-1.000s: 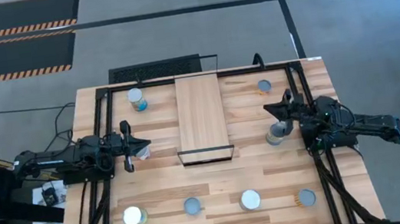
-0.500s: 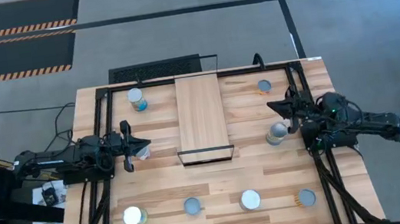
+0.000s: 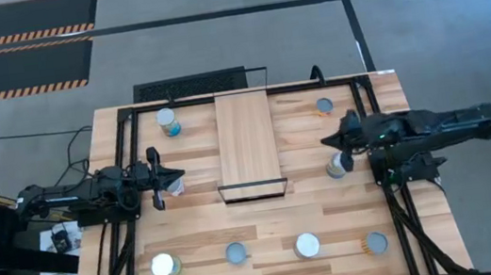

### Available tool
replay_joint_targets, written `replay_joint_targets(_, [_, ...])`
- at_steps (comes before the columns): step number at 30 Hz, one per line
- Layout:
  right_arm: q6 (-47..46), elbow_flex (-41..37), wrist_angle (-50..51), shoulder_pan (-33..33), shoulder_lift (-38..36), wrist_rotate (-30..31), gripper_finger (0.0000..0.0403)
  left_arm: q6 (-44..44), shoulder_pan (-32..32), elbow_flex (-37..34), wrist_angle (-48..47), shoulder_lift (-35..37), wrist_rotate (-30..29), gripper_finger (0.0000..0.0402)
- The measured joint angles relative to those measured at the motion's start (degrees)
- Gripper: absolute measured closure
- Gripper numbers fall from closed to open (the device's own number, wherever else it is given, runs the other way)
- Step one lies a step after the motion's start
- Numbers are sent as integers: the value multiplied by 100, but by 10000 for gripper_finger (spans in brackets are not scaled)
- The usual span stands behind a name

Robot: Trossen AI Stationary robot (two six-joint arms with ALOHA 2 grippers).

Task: Pick and place cans onto a shelf
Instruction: Put the canned peas on the shelf

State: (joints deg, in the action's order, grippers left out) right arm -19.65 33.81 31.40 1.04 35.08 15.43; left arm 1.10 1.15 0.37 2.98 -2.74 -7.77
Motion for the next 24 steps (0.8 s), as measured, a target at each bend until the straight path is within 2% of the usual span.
replay_joint_targets(6, [-1370,1020,1921,564,1267,-22,387,68,0,-1,7,0,-44,401])
replay_joint_targets(12, [-2201,1583,3327,1029,2218,-29,338,86,0,1,8,1,-77,401])
replay_joint_targets(20, [-2393,1693,3647,958,3208,-51,247,90,0,0,23,-1,-164,401])
replay_joint_targets(24, [-2383,1693,3808,813,3609,-53,221,87,0,0,48,2,-170,402])
